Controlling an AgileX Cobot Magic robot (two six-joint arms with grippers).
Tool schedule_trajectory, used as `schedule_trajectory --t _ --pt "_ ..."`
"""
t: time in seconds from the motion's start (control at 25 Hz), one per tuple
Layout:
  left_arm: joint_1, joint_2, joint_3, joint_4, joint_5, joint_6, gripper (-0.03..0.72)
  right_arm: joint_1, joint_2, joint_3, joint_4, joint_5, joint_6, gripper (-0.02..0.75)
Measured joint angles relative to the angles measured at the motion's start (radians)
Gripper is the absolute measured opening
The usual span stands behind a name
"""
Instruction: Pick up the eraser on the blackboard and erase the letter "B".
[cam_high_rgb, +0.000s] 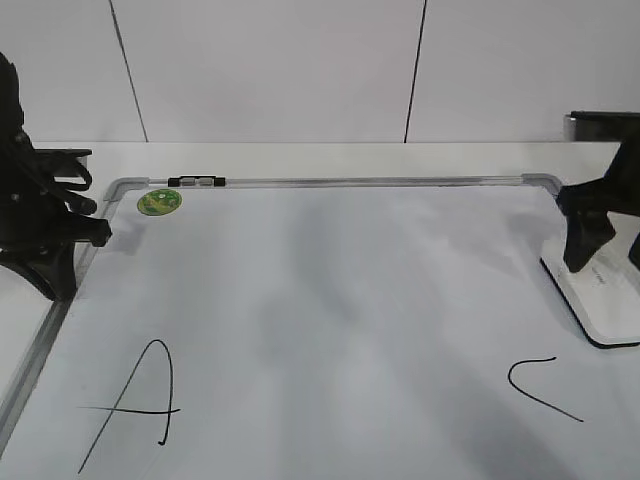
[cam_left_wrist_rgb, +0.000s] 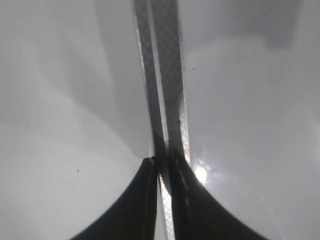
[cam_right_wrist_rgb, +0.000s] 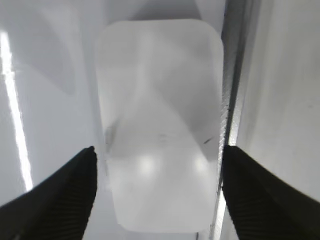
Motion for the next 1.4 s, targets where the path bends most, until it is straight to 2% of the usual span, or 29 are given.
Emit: schedule_trajectory --t 0.12,0.36,0.48,0.72,0.92,1.12,1.4 --pt "0.000 0.000 0.000 0.000 0.000 0.000 0.044 0.000 0.000 -0.084 0.005 0.073 0.000 0.593" --pt "0.000 0.000 0.000 0.000 0.000 0.007 0.050 0.000 -0.009 -0.201 0.078 0.090 0.006 0.593" --pt "0.000 0.000 0.000 0.000 0.002 0.009 0.082 0.000 -0.022 -0.201 0.096 0.094 0.006 0.593" --pt "-0.009 0.000 -0.028 0.000 0.030 0.018 0.218 0.000 -0.047 -0.201 0.098 0.096 0.006 0.592" --pt "-0.009 -0.038 -0.081 -0.002 0.044 0.021 0.236 0.000 -0.083 -0.201 0.104 0.098 0.008 0.592" --pt "-0.009 -0.123 -0.110 0.004 0.144 0.021 0.237 0.000 -0.157 -0.194 0.114 0.099 0.008 0.592" --pt "-0.009 -0.290 -0.108 -0.009 0.183 0.000 0.238 0.000 -0.370 -0.032 0.126 0.100 0.008 0.592"
